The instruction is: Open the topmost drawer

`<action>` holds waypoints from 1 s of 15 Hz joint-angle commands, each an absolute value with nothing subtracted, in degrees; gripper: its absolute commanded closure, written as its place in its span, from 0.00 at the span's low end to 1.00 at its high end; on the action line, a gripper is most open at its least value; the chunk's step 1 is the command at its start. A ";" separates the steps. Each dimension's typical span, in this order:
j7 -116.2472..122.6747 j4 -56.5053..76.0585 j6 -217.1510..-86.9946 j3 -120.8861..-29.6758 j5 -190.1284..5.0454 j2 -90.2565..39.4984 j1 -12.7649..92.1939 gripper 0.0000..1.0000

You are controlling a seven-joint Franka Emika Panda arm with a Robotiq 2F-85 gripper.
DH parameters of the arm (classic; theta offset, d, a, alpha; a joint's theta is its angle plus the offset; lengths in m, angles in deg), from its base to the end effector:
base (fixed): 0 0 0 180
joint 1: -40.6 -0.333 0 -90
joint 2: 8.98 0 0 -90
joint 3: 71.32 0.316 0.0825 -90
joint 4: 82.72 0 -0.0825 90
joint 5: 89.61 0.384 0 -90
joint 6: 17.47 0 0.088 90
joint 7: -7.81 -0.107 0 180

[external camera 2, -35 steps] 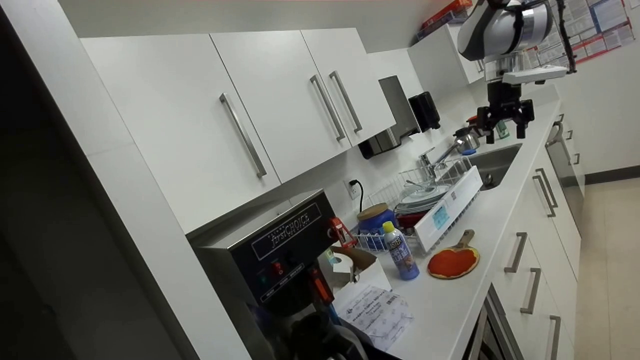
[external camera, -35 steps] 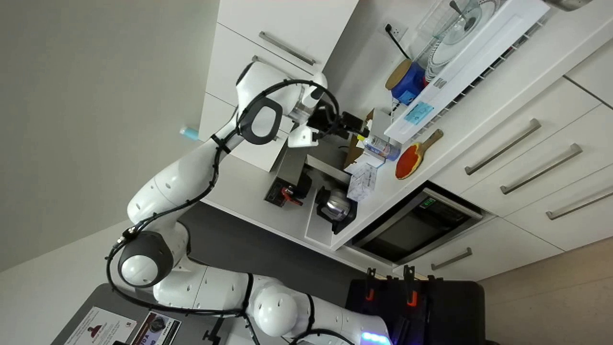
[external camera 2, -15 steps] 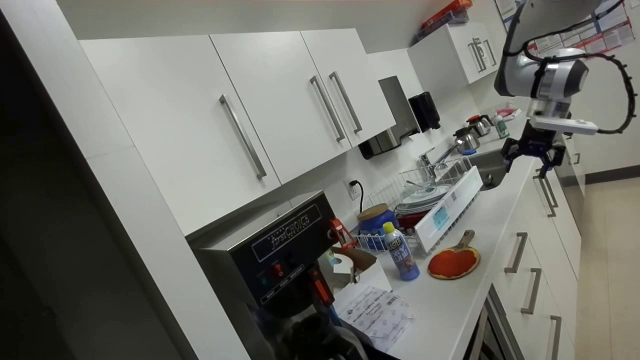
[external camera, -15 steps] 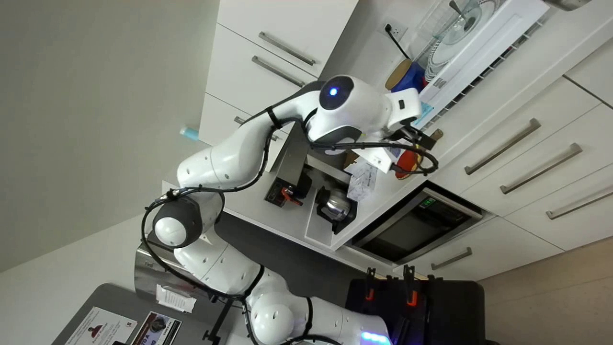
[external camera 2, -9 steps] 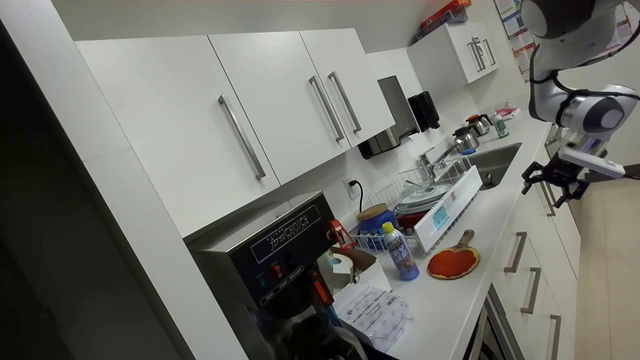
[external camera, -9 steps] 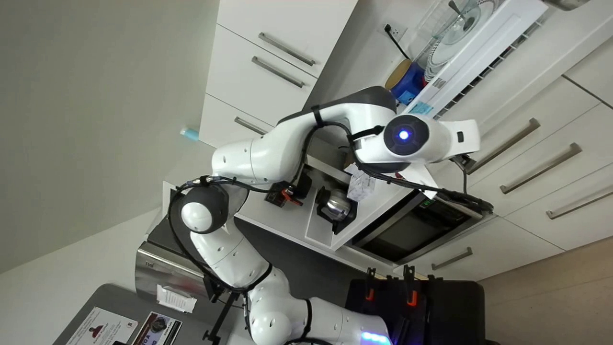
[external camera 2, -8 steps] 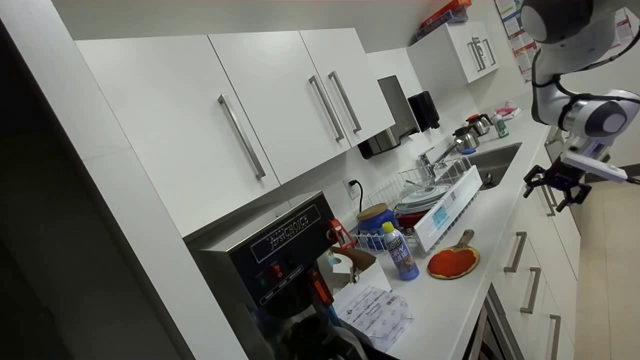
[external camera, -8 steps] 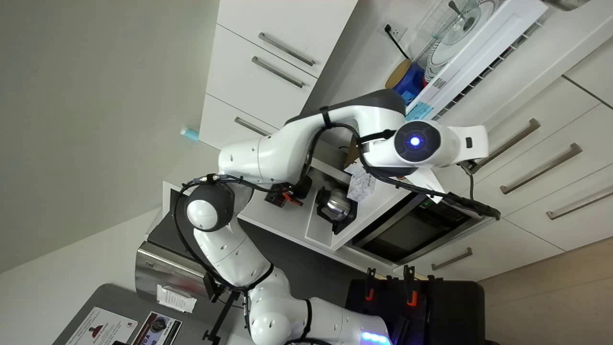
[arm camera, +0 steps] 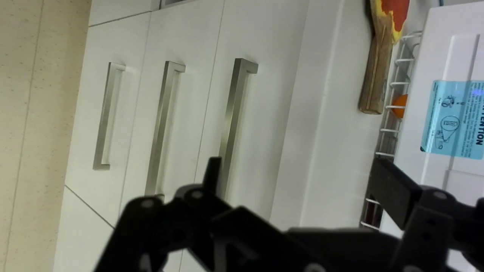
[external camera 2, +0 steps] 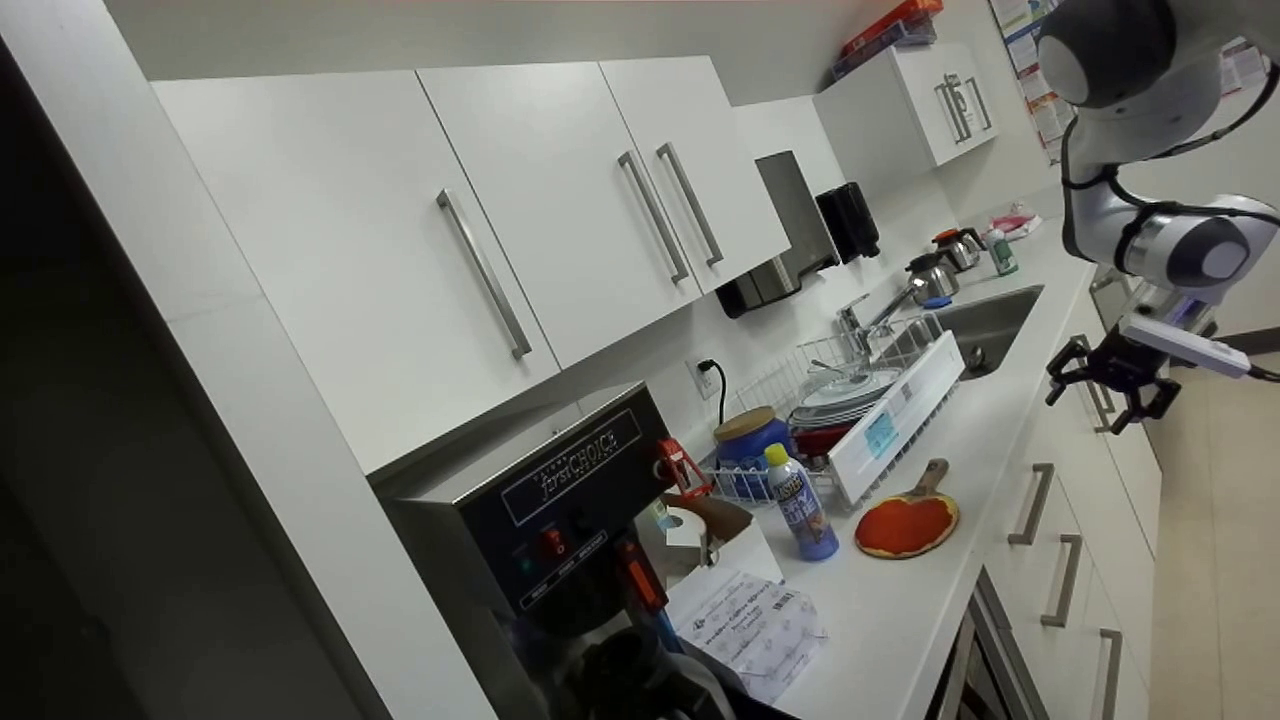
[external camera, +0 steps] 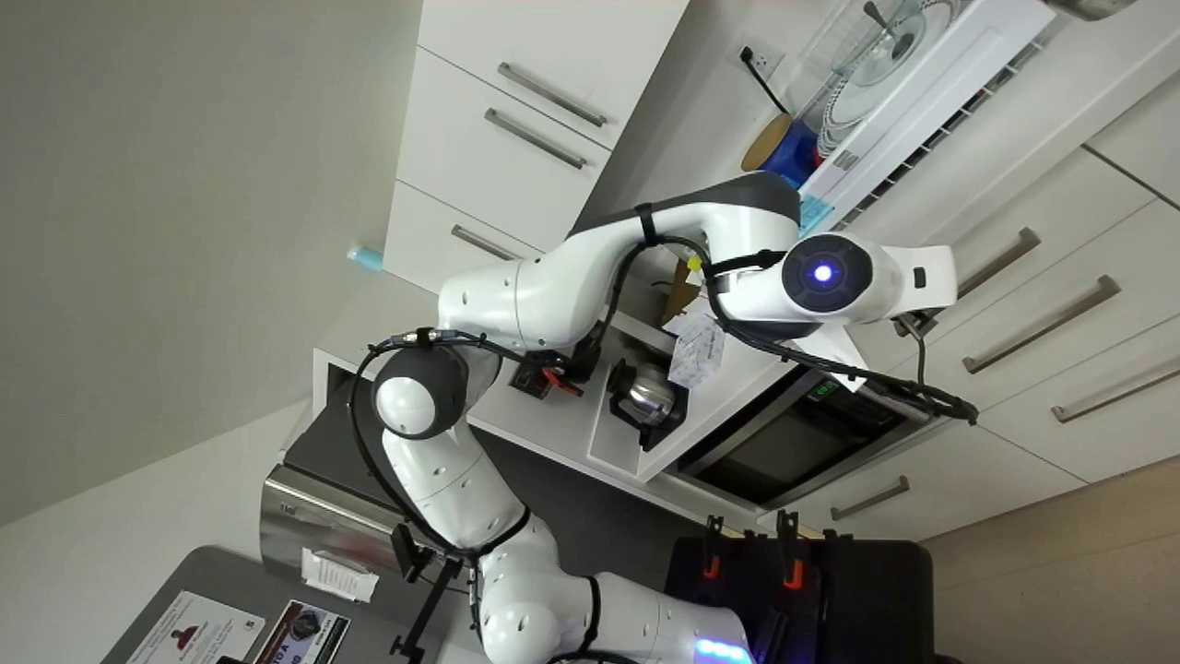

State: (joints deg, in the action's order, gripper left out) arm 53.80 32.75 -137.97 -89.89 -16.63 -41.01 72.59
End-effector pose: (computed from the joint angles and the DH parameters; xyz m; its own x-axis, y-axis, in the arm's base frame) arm 0.3993 -0.4149 0.1686 0.5644 -0.8248 -0.0342 -0.5862 -0.3713 -0.7201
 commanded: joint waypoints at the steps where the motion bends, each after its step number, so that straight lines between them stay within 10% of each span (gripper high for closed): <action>1: 58.36 33.41 -141.49 -89.18 -10.41 -42.44 72.73 0.00; 15: 76.42 29.26 -122.46 -89.26 3.76 -59.77 78.20 0.00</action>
